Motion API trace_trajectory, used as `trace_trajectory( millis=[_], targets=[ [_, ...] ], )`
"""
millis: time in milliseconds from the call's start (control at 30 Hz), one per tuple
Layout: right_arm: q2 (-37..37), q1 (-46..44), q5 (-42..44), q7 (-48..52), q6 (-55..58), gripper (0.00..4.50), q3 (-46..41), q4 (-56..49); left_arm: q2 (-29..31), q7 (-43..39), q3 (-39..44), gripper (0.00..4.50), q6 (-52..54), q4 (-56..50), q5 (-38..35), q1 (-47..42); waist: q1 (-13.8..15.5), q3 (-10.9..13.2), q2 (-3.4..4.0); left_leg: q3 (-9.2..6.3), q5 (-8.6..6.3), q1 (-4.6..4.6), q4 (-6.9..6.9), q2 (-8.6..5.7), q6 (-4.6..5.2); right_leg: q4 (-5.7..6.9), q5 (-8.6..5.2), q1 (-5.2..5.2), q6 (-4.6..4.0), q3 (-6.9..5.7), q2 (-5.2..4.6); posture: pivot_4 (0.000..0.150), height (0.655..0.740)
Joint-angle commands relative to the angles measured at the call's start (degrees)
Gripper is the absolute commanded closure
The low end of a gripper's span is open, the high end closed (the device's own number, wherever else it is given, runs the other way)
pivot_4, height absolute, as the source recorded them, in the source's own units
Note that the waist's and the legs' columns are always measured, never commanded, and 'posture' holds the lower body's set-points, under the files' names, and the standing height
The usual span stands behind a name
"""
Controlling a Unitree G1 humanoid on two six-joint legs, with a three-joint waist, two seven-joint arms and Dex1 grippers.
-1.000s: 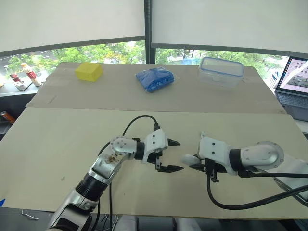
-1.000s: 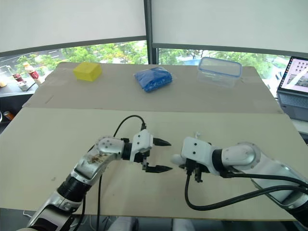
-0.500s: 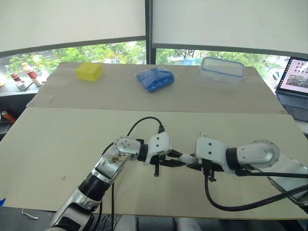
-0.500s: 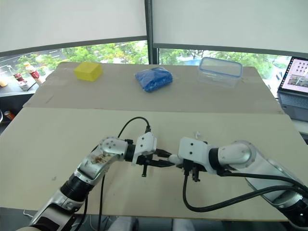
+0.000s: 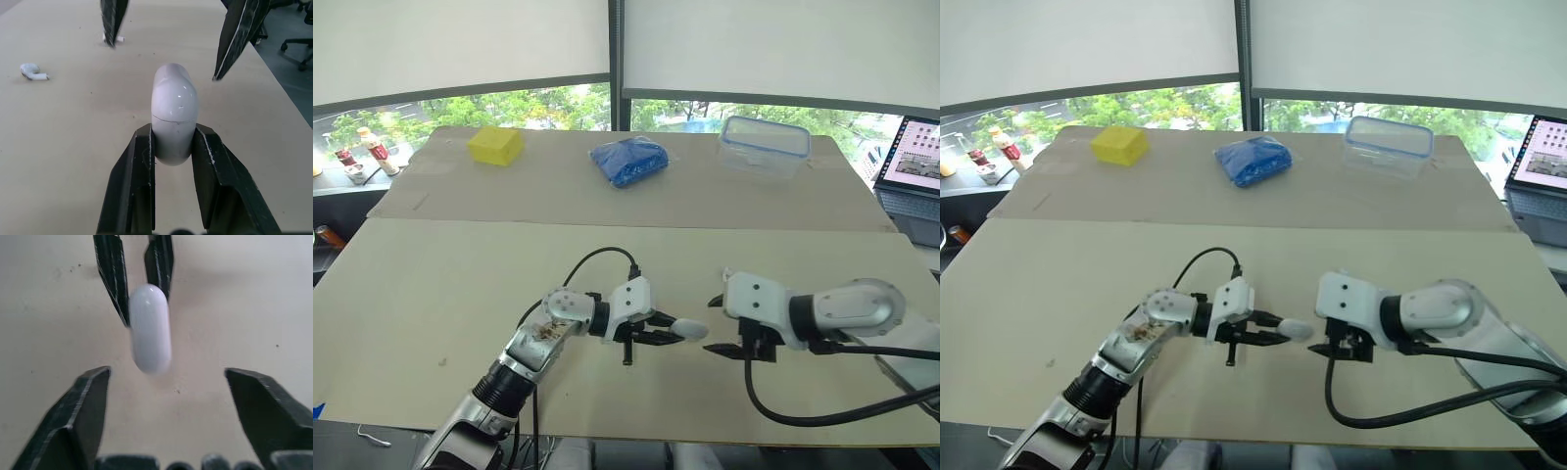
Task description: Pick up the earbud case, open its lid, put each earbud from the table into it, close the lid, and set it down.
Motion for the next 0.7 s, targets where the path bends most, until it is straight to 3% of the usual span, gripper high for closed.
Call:
trace_trajectory(
  millis=[33,333,700],
  targets=[
    [0.2,1.8,1.0,1.6,-4.8,0.25,-6.1,-2.1,-2.2,-1.1,5.2,3.94,2.1,0.9,-7.7,1.8,-0.1,0.0,-0.01,0.00,0.00,-0.01,0.00,0.01,0.00,0.00,0.00,0.00,0.00,0.00,0.00,0.150,0.6909],
    [7.1,0.2,2.2,-2.9,-2.7,0.25,-6.1,-2.6,-2.1,-2.9,4.3,3.94,-0.1,-1.0,-7.4,2.2,0.0,0.0,0.00,0.00,0.01,0.04,0.03,-0.02,-0.01,0.04,0.01,0.04,-0.01,0.01,-0.01,0.150,0.6909],
    [8.9,-1.6,0.3,-4.2,-3.8,0.25,-4.1,0.7,-1.8,-2.0,3.8,3.94,0.9,-2.4,-7.1,1.6,0.0,0.0,0.00,0.00,0.01,0.04,0.03,-0.02,-0.01,0.04,0.01,0.04,-0.01,0.01,-0.01,0.150,0.6909]
  ],
)
